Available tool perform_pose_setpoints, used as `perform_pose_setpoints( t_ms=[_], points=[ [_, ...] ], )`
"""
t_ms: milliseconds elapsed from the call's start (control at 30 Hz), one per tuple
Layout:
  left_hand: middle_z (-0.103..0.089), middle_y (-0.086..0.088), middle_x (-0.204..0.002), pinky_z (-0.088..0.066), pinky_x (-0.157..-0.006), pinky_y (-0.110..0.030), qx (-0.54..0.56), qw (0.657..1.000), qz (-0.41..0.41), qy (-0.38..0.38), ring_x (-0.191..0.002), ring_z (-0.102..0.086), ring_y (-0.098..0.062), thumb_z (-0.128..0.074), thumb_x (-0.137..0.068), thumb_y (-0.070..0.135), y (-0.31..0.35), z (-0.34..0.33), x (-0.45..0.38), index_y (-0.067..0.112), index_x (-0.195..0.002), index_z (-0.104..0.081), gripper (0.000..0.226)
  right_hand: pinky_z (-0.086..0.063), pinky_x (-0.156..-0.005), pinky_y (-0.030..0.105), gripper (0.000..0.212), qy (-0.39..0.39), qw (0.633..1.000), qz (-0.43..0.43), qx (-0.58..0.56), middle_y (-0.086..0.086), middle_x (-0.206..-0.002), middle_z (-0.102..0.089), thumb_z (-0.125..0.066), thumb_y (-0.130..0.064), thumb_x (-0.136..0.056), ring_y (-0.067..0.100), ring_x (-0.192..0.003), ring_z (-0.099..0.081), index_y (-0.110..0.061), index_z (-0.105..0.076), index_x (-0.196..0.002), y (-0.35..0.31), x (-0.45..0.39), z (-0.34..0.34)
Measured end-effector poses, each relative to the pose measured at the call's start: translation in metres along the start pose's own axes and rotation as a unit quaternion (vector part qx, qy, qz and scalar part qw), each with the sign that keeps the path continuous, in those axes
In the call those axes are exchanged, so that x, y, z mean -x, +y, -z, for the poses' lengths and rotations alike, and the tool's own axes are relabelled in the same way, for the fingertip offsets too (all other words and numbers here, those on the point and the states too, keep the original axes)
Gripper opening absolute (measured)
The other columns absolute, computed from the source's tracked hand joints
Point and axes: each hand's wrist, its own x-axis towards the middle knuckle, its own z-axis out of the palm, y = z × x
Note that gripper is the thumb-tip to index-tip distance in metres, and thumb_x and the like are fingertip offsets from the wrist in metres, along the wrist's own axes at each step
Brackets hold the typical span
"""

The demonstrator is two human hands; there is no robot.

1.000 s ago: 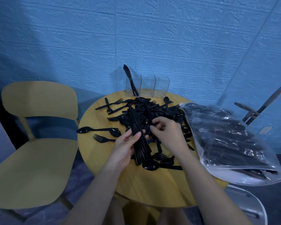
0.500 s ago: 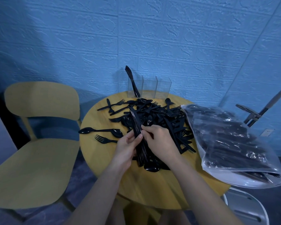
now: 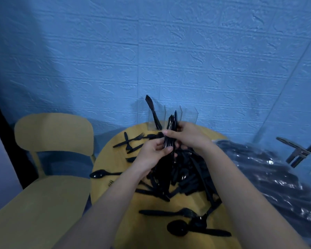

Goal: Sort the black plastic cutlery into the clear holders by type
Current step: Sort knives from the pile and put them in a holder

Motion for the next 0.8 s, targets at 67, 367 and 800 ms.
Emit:
perform_pose_setpoints(
  t_ms=[67,367,800],
  points=[
    [-0.072,-0.002,-0.093,-0.055,-0.076,-0.022,-0.038,0.999,-0.010,0.004,-0.080,-0.071,-0.012,-0.057,-0.092,0.002,0.006,0.006,-0.024,0.009,-0.106,-0.065,0.018,-0.033,-0.034,0.019,0.019,0.017,1.000,0.010,0.004,0.014,-0.064,-0.057,-0.067,-0.028,-0.088,0.015,-0.041,-0.045,-0.012,-0.056,-0.092,-0.005,-0.023,0.003],
    [-0.065,-0.004,-0.116,-0.043,-0.079,-0.006,-0.185,0.980,-0.045,0.064,-0.101,-0.062,-0.007,-0.057,-0.094,0.015,0.021,0.041,-0.138,0.009,-0.130,-0.055,0.036,-0.038,-0.042,0.020,0.015,0.115,0.990,0.077,-0.003,0.004,-0.062,-0.055,-0.064,-0.018,-0.089,0.010,-0.043,-0.047,-0.013,-0.052,-0.081,-0.023,-0.126,0.033],
    [-0.041,0.000,-0.141,-0.035,-0.095,-0.023,-0.581,0.800,-0.122,0.092,-0.130,-0.035,-0.016,-0.041,-0.090,-0.007,-0.037,0.084,-0.204,0.014,-0.135,-0.050,0.050,-0.040,-0.067,0.026,0.026,0.203,0.970,0.103,0.081,0.006,-0.097,-0.054,-0.060,-0.022,-0.093,0.018,-0.084,-0.050,-0.003,-0.054,-0.109,-0.005,-0.245,0.015]
  ],
)
